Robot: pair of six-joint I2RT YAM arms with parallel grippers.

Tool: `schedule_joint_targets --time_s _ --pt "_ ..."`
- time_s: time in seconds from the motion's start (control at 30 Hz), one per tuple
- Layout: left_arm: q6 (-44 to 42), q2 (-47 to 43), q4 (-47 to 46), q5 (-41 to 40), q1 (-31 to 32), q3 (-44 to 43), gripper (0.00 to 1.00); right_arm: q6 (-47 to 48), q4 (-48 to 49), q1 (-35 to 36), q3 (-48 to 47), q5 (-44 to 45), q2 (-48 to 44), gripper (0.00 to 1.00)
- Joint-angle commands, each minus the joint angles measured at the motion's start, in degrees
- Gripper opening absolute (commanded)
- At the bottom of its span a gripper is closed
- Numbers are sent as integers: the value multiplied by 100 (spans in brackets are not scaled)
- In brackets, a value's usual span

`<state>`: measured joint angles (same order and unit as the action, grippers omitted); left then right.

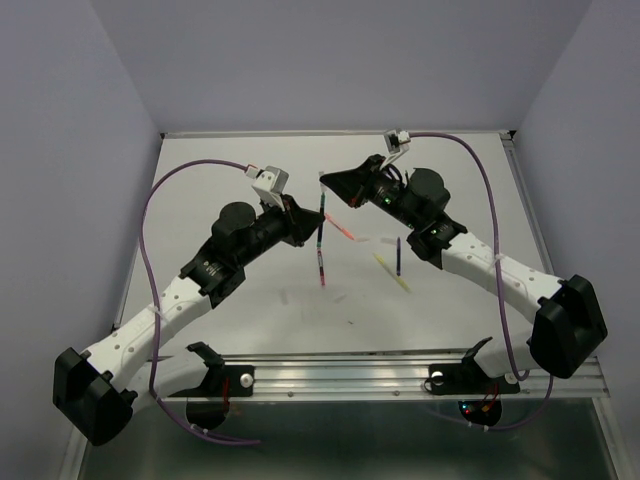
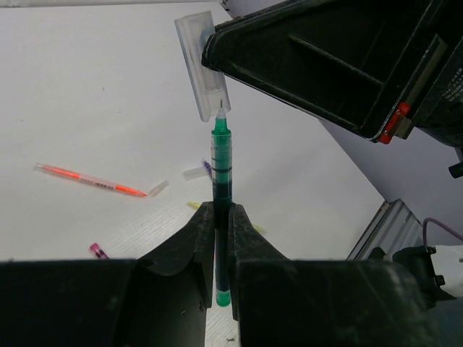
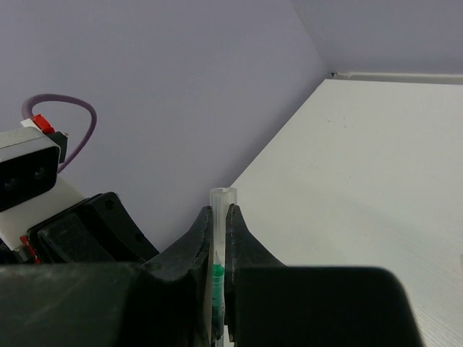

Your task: Insert the pens into the pen caps

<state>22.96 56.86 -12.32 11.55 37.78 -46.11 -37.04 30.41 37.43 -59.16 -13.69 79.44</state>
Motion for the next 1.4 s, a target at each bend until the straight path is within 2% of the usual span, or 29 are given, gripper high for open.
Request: schedule_joint_targets --time_s 0.0,0.17,0.53,0.7,0.87,1.23,1.37 --pt "-99 -96 -183 -170 1 -311 0 135 193 1 -79 95 -279 1" --pt "7 -114 -587 -110 10 -249 0 -57 184 1 -43 -124 -254 1" --pt "-81 -61 -842 -135 10 -522 0 -277 298 1 79 -309 -7 1" --pt "94 -219 -1167 -417 10 -531 0 -488 737 1 395 -204 1 1" --pt "138 -219 -1484 -215 10 -566 0 -945 1545 1 686 -55 124 1" --pt "253 -123 -1747 -294 10 -575 0 -1130 1977 1 888 16 89 1" --pt "332 -70 -1713 -381 1 -601 0 -990 1389 1 704 51 45 1"
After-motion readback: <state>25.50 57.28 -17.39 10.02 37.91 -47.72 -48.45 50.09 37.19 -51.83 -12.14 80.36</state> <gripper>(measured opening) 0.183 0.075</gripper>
